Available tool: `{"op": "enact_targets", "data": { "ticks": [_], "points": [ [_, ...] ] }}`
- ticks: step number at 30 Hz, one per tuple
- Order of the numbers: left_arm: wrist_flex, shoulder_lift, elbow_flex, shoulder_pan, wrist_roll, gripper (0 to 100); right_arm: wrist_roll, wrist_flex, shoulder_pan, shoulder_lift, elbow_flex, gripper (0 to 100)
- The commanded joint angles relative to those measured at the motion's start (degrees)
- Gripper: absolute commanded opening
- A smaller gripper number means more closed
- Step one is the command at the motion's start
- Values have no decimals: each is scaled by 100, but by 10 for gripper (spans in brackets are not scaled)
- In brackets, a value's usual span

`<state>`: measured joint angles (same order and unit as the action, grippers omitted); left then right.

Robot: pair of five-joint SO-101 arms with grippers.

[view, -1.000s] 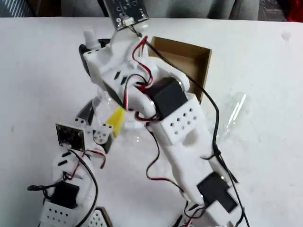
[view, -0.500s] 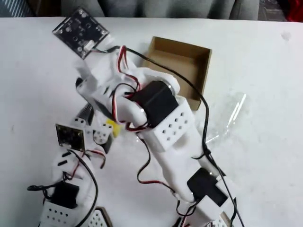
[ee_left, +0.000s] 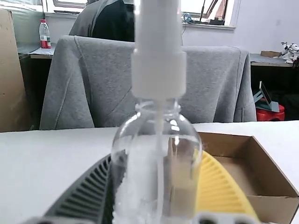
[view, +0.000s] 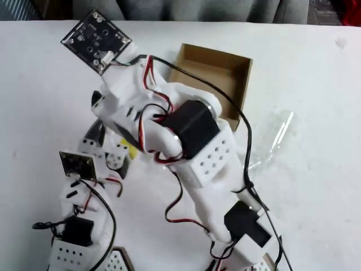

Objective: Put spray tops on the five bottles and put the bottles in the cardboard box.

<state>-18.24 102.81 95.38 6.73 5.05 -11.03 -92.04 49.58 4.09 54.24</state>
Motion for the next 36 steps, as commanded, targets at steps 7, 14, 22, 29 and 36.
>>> {"op": "enact_targets", "data": {
  "ticks": [7, 14, 22, 29, 36],
  "points": [
    [167, 145, -26, -66, -26, 20, 967, -611, -22, -66, 1415, 133],
    [-18, 136, -26, -66, -9, 20, 1275, -673, -602, -295, 1020, 25],
    [-642, 119, -378, -57, 9, 20, 1275, -655, -734, -1851, -1591, 16],
    [-1565, 119, -1073, -48, 18, 20, 1240, -462, -734, -3125, -4123, 16],
    [-1776, 92, -1160, -57, 9, 20, 1231, 171, -716, -4022, -6295, 16]
  ]
}}
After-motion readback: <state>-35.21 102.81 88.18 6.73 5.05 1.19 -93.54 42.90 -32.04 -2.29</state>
